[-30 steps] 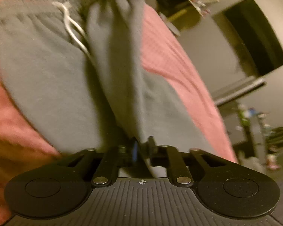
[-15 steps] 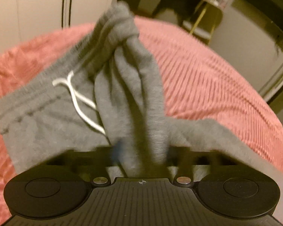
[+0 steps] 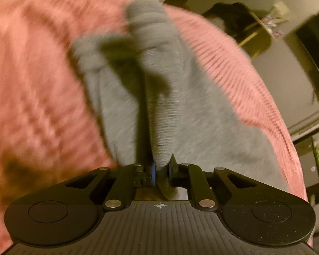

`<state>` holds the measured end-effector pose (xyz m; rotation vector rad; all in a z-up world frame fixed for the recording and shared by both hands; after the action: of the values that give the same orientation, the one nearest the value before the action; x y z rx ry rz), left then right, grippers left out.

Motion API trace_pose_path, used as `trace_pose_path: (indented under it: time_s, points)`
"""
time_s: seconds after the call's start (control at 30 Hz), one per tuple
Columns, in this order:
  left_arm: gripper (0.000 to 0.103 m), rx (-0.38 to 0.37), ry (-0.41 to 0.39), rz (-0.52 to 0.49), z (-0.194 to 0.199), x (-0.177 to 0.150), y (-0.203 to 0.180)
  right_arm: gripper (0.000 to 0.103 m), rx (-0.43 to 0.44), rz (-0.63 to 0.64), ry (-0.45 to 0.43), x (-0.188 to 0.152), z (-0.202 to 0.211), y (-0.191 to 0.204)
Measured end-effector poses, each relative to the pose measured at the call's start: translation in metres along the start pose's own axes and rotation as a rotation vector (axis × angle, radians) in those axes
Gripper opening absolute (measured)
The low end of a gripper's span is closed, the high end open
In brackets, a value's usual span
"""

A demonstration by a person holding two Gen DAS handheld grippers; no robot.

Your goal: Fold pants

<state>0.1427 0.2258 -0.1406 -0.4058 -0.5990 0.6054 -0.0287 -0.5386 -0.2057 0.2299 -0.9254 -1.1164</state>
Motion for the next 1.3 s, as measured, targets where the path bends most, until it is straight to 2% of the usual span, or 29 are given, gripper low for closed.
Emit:
trace_pose_path:
  time_s: [0.07,0.13,0.2,0.27,0.33,0.37,0.4,0.47,0.53,0.6,0.63,0.73,0.83,0.9,0.93,1.03,1.1,1.2,1.3]
  points:
    - [0.021,-0.041,-0.028,0.048,0.005,0.002,0.004,0.006,0.011,-0.021,0.005,-0.002,-0.001,-0.004]
    - [0.034,-0.04,-0.049,0.048,0.008,0.008,0.001,0.01,0.036,-0.05,0.006,0.0,0.0,-0.006]
    - [0.057,-0.028,-0.086,0.043,0.015,0.017,-0.003,0.013,0.053,-0.077,0.014,0.001,0.0,-0.007]
    - [0.061,-0.022,-0.132,0.057,0.018,0.028,-0.004,0.015,0.07,-0.108,0.019,0.002,-0.001,-0.009]
    - [0.048,-0.03,-0.112,0.07,0.014,0.03,-0.006,0.017,0.083,-0.133,0.022,0.0,-0.001,-0.008]
    - [0.022,-0.014,-0.093,0.07,0.011,0.03,-0.005,0.017,0.084,-0.134,0.022,0.0,-0.003,-0.007]
    - [0.011,0.017,-0.083,0.066,0.008,0.031,-0.002,0.008,0.071,-0.113,0.017,0.001,-0.002,-0.005]
    - [0.011,0.028,-0.09,0.044,0.014,0.035,-0.004,0.005,0.038,-0.018,-0.035,0.007,0.008,0.007]
    - [0.011,0.036,-0.125,0.001,0.024,0.036,-0.011,0.005,0.083,0.052,-0.105,0.014,0.024,0.022]
    - [0.011,0.06,-0.137,-0.047,0.03,0.036,-0.014,0.005,0.085,0.112,-0.157,0.017,0.032,0.028]
    - [0.011,0.075,-0.131,-0.064,0.033,0.032,-0.013,0.005,0.068,0.135,-0.155,0.016,0.03,0.026]
    - [0.013,0.163,-0.084,-0.128,0.024,0.028,-0.008,0.005,-0.011,0.071,-0.033,0.002,0.007,0.001]
    - [0.027,0.208,-0.102,-0.181,0.032,0.022,-0.007,0.006,0.034,-0.011,-0.025,-0.004,0.009,-0.014]
    - [0.045,0.25,-0.122,-0.196,0.043,0.022,-0.007,0.007,0.063,-0.04,-0.021,-0.003,0.011,-0.018]
    - [0.047,0.252,-0.133,-0.2,0.047,0.023,-0.009,0.007,0.077,-0.06,-0.015,-0.003,0.011,-0.02]
    - [0.063,0.171,-0.182,-0.224,0.066,0.023,-0.028,0.013,0.118,-0.12,-0.002,0.0,0.011,-0.025]
    - [0.081,0.135,-0.219,-0.26,0.075,0.02,-0.048,0.016,0.141,-0.162,0.005,-0.003,0.008,-0.026]
    - [0.091,0.069,-0.241,-0.313,0.076,0.01,-0.083,0.017,0.143,-0.176,0.024,-0.003,0.0,-0.023]
    - [0.093,0.032,-0.223,-0.361,0.06,-0.007,-0.115,0.005,0.085,-0.111,0.006,-0.001,0.004,-0.016]
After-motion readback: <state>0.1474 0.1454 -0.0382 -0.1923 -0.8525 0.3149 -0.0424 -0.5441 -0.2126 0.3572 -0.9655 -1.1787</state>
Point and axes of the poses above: each gripper's, at about its wrist camera, not at the fingertips, and z roughly against the way its jaws point, y to its left, x to its top, the point moved 9 cm from there along -z, roughly the way its jaws point
